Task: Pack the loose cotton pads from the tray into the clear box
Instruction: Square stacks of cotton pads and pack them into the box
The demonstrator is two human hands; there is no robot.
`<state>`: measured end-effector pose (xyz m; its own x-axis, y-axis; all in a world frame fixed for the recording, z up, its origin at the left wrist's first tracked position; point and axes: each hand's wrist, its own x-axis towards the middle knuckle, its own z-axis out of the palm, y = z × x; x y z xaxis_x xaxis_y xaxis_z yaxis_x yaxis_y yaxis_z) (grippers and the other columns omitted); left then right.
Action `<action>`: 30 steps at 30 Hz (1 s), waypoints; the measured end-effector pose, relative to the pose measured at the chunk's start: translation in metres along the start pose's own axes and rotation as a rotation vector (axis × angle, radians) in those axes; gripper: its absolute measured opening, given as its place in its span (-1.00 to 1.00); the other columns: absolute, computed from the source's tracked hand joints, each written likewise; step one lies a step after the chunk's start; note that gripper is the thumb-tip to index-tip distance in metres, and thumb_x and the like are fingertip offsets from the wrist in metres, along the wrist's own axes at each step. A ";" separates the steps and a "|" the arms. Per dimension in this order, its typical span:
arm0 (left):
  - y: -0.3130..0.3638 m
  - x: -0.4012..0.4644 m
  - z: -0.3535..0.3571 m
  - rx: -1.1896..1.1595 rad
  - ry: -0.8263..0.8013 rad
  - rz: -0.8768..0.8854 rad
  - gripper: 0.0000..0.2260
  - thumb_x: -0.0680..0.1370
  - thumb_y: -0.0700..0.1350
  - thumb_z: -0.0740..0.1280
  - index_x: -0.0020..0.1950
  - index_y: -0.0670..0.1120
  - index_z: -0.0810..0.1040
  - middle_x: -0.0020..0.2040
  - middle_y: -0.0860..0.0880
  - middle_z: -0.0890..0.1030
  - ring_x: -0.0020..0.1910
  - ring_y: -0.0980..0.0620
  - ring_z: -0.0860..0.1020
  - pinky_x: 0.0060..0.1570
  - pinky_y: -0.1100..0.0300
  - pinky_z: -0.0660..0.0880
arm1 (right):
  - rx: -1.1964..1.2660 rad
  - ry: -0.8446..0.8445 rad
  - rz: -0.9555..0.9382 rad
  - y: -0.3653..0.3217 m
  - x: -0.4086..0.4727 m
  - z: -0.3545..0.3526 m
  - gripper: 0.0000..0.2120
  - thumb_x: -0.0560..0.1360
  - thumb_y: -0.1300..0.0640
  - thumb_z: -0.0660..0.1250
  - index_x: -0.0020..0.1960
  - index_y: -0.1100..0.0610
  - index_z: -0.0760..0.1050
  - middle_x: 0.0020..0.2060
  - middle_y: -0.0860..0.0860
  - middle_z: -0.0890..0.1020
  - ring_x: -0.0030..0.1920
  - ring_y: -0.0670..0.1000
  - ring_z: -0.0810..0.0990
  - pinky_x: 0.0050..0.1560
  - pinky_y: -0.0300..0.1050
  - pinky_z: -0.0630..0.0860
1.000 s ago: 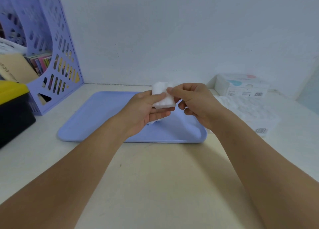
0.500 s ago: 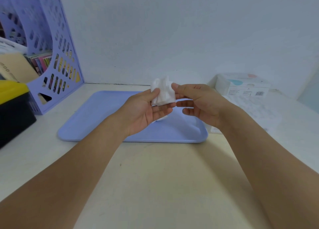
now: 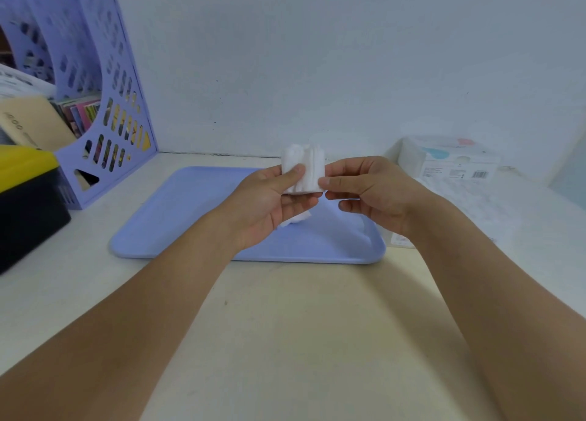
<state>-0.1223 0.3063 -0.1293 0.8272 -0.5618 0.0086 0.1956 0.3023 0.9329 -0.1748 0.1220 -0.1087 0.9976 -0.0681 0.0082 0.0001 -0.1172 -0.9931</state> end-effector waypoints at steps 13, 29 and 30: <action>-0.002 0.000 0.001 0.008 0.035 -0.012 -0.76 0.65 -0.12 0.29 0.27 -0.17 0.58 0.08 -0.10 0.70 -0.01 -0.01 0.70 -0.10 0.18 0.63 | 0.074 0.016 -0.020 0.000 0.001 0.005 -0.90 0.55 0.25 0.39 0.03 0.22 0.66 -0.20 0.07 0.70 -0.22 -0.03 0.68 -0.24 -0.23 0.58; -0.002 0.000 0.003 -0.125 0.069 -0.131 -0.67 0.67 -0.05 0.26 0.31 -0.26 0.52 -0.02 -0.13 0.54 -0.30 0.02 0.56 -0.29 0.17 0.59 | 0.115 -0.035 -0.048 0.003 0.002 0.007 -0.92 0.55 0.25 0.41 0.00 0.26 0.64 -0.24 0.06 0.68 -0.26 -0.06 0.66 -0.25 -0.25 0.58; -0.003 0.001 0.003 -0.101 0.085 -0.113 -0.68 0.67 -0.05 0.27 0.29 -0.25 0.54 -0.04 -0.11 0.53 -0.32 0.03 0.55 -0.31 0.19 0.57 | 0.116 -0.026 -0.049 0.002 0.002 0.008 -0.93 0.56 0.25 0.40 -0.02 0.25 0.63 -0.25 0.06 0.67 -0.26 -0.05 0.66 -0.26 -0.25 0.58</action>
<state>-0.1232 0.3028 -0.1309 0.8380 -0.5304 -0.1286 0.3378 0.3190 0.8855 -0.1721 0.1295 -0.1119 0.9977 -0.0388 0.0554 0.0553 -0.0046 -0.9985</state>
